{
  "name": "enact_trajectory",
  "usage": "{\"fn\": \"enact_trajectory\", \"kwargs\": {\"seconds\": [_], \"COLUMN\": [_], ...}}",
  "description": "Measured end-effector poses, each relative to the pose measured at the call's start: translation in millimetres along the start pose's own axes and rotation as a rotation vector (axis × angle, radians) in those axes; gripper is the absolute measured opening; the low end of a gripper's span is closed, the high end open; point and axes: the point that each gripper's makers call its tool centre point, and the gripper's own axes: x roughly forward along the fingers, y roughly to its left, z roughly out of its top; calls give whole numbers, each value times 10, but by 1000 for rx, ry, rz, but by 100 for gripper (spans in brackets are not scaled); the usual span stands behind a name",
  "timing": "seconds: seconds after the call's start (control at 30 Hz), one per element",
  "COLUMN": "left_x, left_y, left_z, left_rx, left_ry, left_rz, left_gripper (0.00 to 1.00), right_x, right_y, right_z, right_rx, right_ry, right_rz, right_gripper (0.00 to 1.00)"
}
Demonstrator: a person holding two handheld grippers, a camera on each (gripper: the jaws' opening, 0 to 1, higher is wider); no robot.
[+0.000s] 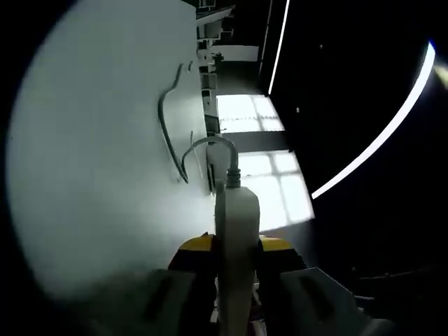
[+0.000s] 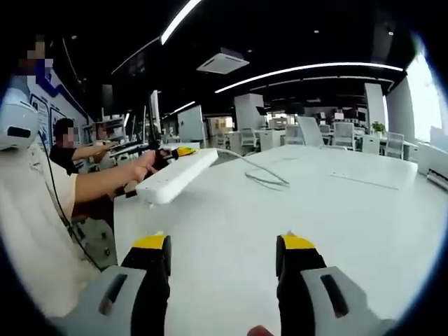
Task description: Pick up the power strip scattered on the table, fix it on the side mounting bracket of the table, and press the switch
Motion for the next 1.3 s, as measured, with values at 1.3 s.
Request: {"fn": "enact_trajectory", "kwargs": {"seconds": [1.3], "left_x": [-1017], "left_y": [-148], "left_z": [319], "left_rx": [3], "left_ry": [160], "left_rz": [0], "left_gripper": [25], "right_x": [289], "right_y": [208], "right_z": [112], "right_rx": [-3], "right_ry": [-6], "right_rz": [55], "right_gripper": [53]}}
